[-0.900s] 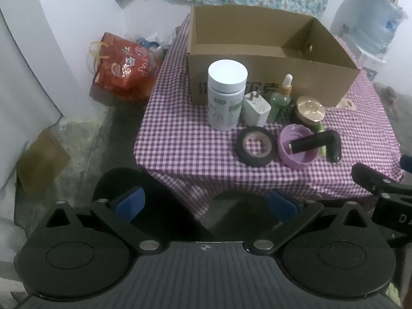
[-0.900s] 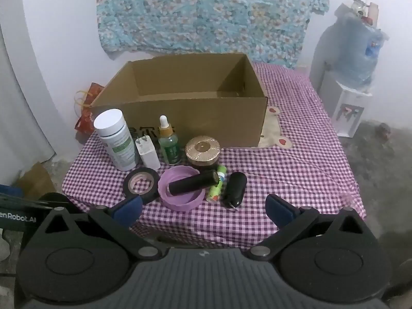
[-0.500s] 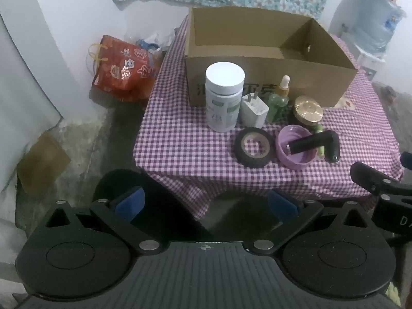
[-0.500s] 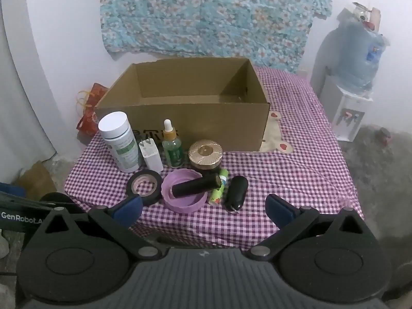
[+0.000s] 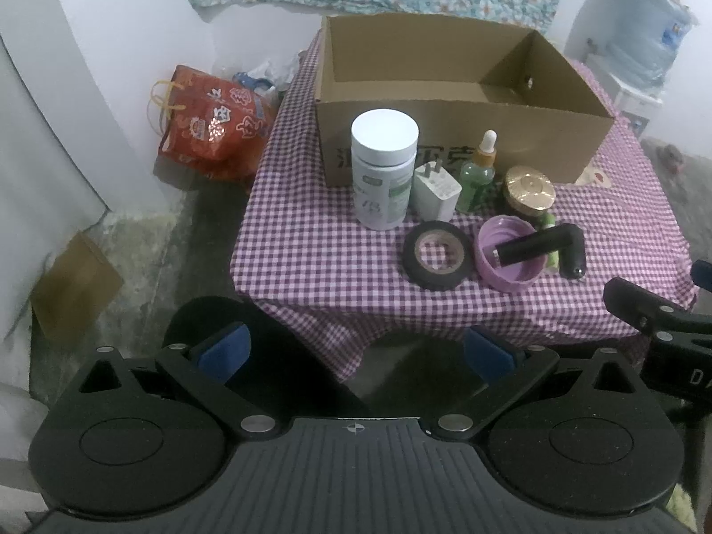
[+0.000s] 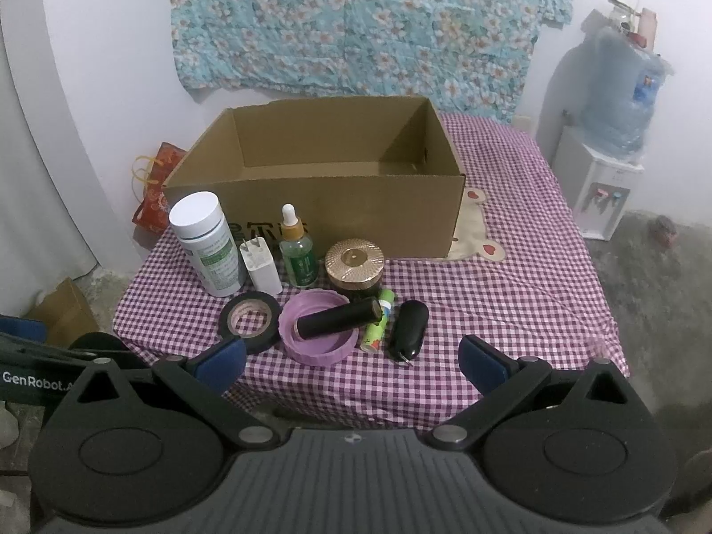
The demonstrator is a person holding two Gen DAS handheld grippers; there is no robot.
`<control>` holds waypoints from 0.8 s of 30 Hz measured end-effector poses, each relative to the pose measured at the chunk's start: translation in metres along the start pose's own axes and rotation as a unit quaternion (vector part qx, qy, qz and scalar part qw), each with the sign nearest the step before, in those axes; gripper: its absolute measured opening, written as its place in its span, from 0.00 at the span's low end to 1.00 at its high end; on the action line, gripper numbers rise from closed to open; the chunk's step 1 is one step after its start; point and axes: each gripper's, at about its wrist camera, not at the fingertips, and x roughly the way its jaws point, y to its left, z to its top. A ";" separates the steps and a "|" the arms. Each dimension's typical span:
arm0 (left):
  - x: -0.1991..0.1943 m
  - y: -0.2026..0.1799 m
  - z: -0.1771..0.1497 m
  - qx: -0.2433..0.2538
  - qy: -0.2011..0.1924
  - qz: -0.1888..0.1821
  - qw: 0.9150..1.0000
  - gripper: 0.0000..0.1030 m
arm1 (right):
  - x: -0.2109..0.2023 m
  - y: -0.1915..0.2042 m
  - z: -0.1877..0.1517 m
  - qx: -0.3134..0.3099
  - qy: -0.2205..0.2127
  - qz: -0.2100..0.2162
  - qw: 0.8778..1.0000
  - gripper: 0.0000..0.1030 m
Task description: Organize rigid objects
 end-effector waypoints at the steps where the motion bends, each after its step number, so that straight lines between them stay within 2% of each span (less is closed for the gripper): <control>1: 0.000 0.000 0.000 0.000 0.000 0.000 1.000 1.00 | 0.000 0.000 0.000 0.000 0.000 0.000 1.000 1.00; 24: 0.002 0.002 -0.004 0.002 0.000 0.002 1.000 1.00 | -0.001 0.002 0.001 -0.005 0.001 0.000 1.000 1.00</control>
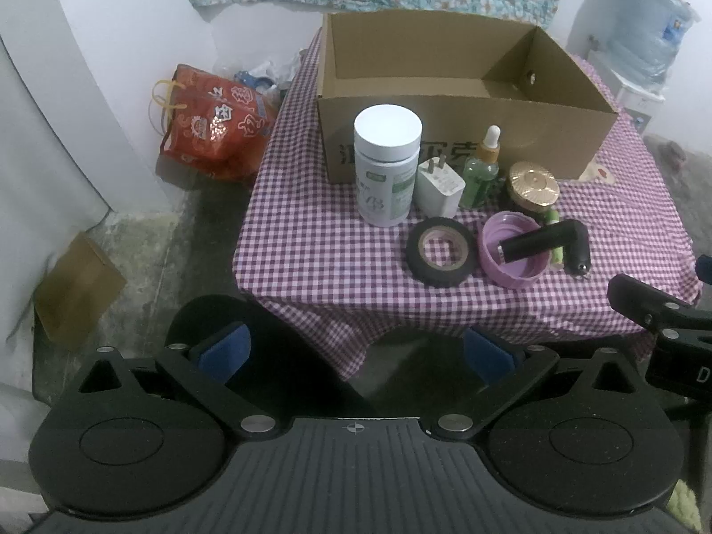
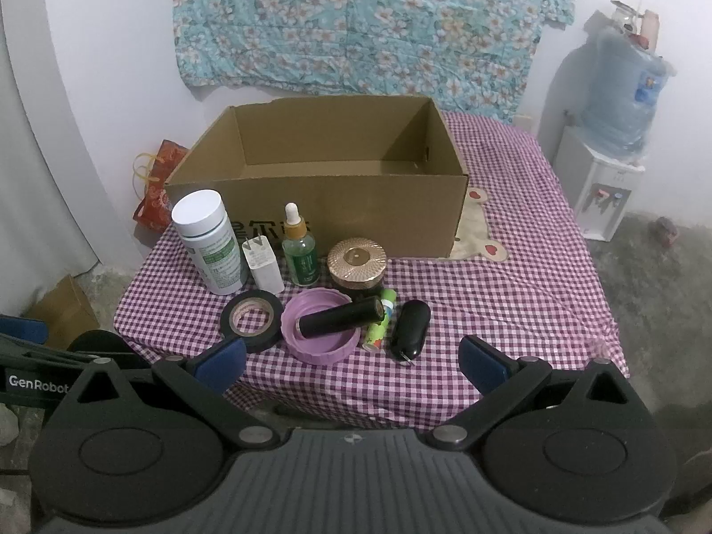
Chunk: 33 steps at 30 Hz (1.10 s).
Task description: Organize rigid objects
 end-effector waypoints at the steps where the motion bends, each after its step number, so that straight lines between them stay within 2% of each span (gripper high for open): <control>1: 0.000 -0.001 0.001 0.000 0.000 0.000 1.000 1.00 | 0.000 0.000 0.000 -0.001 0.000 0.000 1.000 1.00; 33: 0.014 0.000 0.003 0.003 0.022 0.007 1.000 1.00 | 0.012 -0.001 -0.002 0.004 0.010 0.001 1.000 1.00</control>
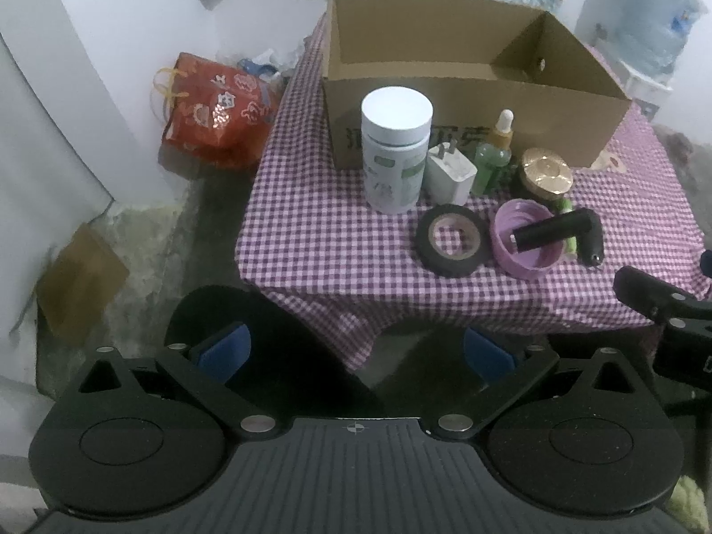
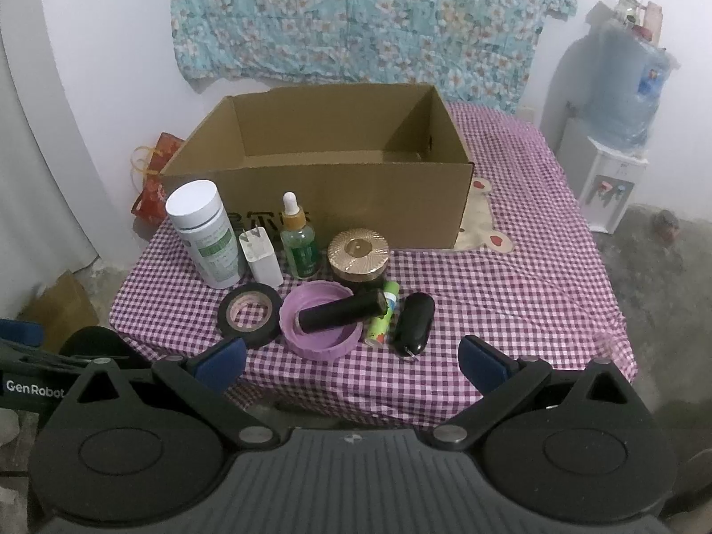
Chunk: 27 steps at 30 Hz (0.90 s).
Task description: Organize rigid objects
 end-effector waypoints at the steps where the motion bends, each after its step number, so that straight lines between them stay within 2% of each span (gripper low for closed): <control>1: 0.001 -0.001 0.001 0.001 0.001 -0.003 1.000 1.00 | 0.000 -0.001 0.000 0.002 -0.001 0.001 1.000 1.00; 5: 0.004 -0.004 0.005 0.002 -0.010 -0.026 1.000 1.00 | 0.002 -0.006 0.003 0.011 -0.010 -0.001 1.000 1.00; 9: 0.004 -0.007 0.011 0.006 -0.046 -0.056 0.997 1.00 | 0.005 -0.012 0.008 0.004 -0.019 -0.013 1.000 1.00; 11: 0.006 -0.009 0.014 0.016 -0.073 -0.089 0.993 1.00 | 0.007 -0.018 0.011 0.002 -0.019 -0.018 1.000 1.00; 13: 0.011 -0.008 0.017 0.010 -0.080 -0.134 0.988 1.00 | 0.009 -0.026 0.012 0.010 -0.025 -0.012 1.000 1.00; 15: 0.016 -0.005 0.022 -0.008 -0.089 -0.187 0.978 1.00 | 0.011 -0.037 0.014 0.030 -0.033 0.005 0.999 1.00; 17: 0.021 -0.007 0.027 -0.016 -0.095 -0.219 0.971 1.00 | 0.011 -0.050 0.016 0.052 -0.045 0.023 0.997 1.00; 21: 0.035 -0.021 0.041 0.021 -0.091 -0.209 0.974 1.00 | 0.019 -0.070 0.020 0.080 -0.063 0.050 0.994 1.00; 24: 0.043 -0.028 0.050 0.036 -0.073 -0.224 0.971 1.00 | 0.034 -0.084 0.021 0.114 -0.050 0.088 0.988 1.00; 27: 0.055 -0.040 0.055 0.065 -0.061 -0.206 0.975 1.00 | 0.051 -0.092 0.021 0.144 -0.032 0.127 0.981 0.97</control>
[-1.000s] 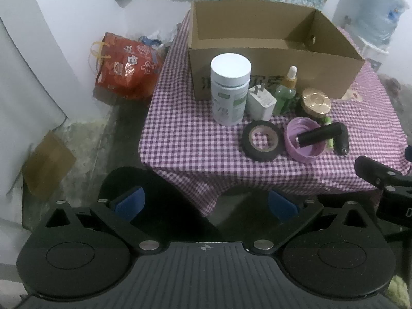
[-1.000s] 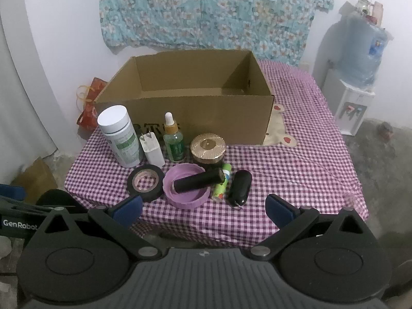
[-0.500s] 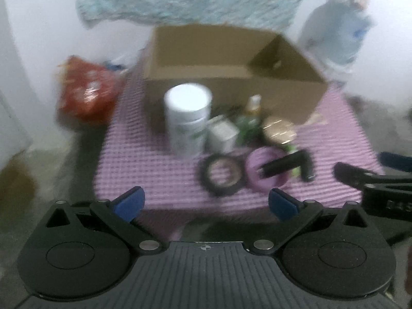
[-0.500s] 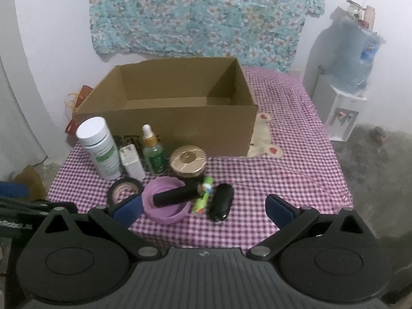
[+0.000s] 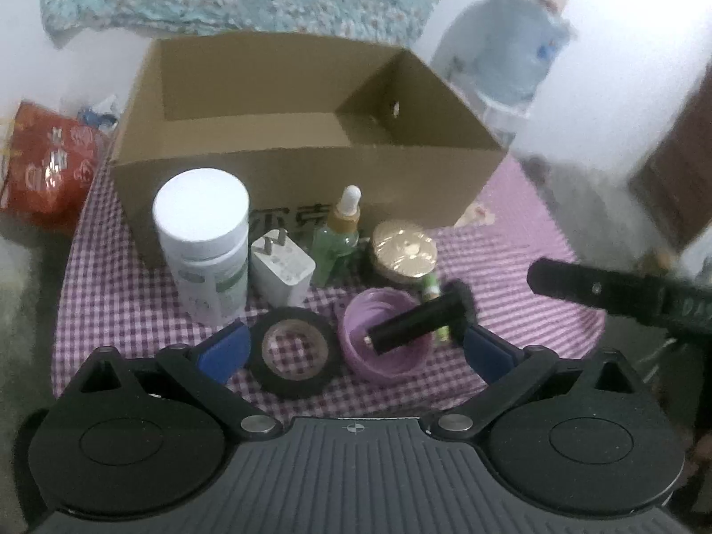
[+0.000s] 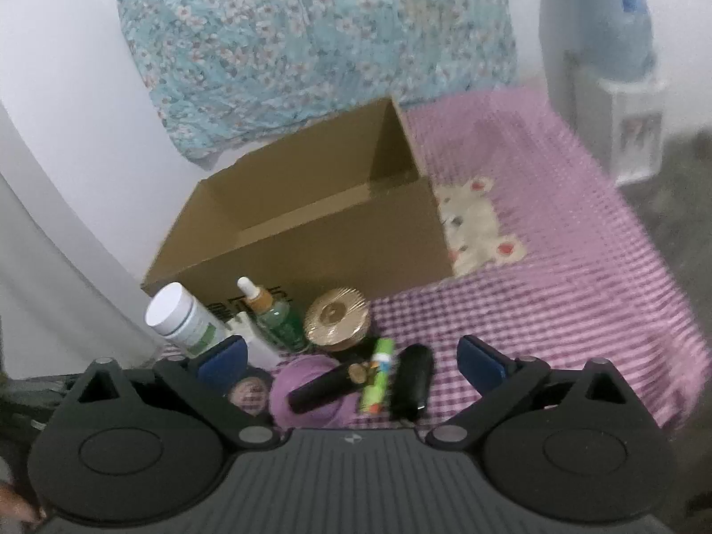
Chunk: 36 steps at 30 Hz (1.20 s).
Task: Organize rigid objects
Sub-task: 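Lower the right gripper onto the black cylinder and close on it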
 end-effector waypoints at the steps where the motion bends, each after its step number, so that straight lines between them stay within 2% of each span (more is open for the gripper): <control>1: 0.005 -0.004 0.001 0.016 0.000 0.011 1.000 1.00 | 0.005 -0.002 0.000 0.007 0.006 0.010 1.000 0.96; 3: 0.010 -0.009 -0.002 0.048 -0.004 0.021 0.999 0.99 | 0.014 -0.006 0.000 0.019 0.020 0.025 0.999 0.93; 7: 0.020 -0.027 -0.006 0.119 -0.013 0.035 0.992 0.96 | 0.031 -0.013 -0.002 0.041 0.044 0.045 0.997 0.78; 10: 0.029 -0.040 -0.008 0.169 -0.011 0.052 0.984 0.86 | 0.042 -0.018 -0.003 0.054 0.056 0.052 0.996 0.69; 12: 0.038 -0.045 -0.009 0.188 -0.002 0.055 0.981 0.76 | 0.047 -0.021 -0.004 0.062 0.061 0.056 0.995 0.66; 13: 0.042 -0.047 -0.008 0.192 0.002 0.054 0.980 0.74 | 0.050 -0.021 -0.004 0.065 0.063 0.058 0.994 0.65; 16: 0.051 -0.050 -0.007 0.192 0.012 0.040 0.980 0.69 | 0.055 -0.023 -0.004 0.070 0.067 0.060 0.994 0.61; 21: 0.061 -0.049 -0.005 0.178 0.029 0.018 0.983 0.54 | 0.063 -0.028 -0.004 0.080 0.076 0.061 0.992 0.52; 27: 0.071 -0.047 0.001 0.149 0.044 -0.006 0.988 0.48 | 0.072 -0.033 -0.006 0.091 0.084 0.062 0.990 0.46; 34: 0.080 -0.044 0.005 0.129 0.053 -0.026 0.990 0.45 | 0.083 -0.037 -0.008 0.106 0.094 0.068 0.988 0.32; 36: 0.080 -0.044 0.007 0.124 0.054 -0.031 0.990 0.40 | 0.085 -0.038 -0.008 0.110 0.093 0.070 0.987 0.31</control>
